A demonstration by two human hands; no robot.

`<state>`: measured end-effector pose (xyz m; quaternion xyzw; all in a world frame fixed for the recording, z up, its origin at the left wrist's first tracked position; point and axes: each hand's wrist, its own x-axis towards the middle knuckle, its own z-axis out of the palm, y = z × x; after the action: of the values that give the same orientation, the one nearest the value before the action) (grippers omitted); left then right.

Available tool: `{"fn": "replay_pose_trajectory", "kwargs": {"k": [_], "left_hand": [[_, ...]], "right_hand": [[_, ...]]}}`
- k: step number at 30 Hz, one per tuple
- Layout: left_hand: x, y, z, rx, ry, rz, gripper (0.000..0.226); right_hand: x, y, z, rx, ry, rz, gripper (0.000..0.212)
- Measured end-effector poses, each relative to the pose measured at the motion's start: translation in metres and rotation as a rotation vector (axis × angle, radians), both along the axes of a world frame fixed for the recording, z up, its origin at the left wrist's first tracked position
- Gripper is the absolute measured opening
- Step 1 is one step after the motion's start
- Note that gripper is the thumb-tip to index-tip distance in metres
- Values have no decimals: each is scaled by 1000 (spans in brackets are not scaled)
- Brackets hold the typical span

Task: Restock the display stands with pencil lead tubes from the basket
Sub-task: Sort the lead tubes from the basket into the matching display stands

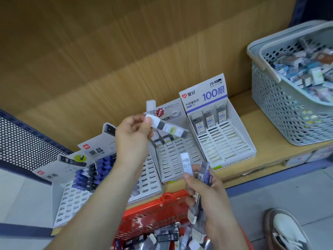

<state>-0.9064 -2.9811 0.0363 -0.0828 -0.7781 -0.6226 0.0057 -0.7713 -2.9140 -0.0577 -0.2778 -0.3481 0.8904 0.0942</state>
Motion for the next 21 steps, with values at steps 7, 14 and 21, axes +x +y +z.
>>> {"fn": "replay_pose_trajectory", "kwargs": {"k": [7, 14, 21], "left_hand": [[-38, 33, -26, -495, 275, -144, 3], [-50, 51, -53, -594, 406, -185, 13], [-58, 54, -62, -654, 470, -235, 14]], "right_hand": [[-5, 13, -20, 51, -90, -103, 11], [-7, 19, -28, 50, -130, -115, 13], [-9, 20, -30, 74, -159, -96, 10]]}}
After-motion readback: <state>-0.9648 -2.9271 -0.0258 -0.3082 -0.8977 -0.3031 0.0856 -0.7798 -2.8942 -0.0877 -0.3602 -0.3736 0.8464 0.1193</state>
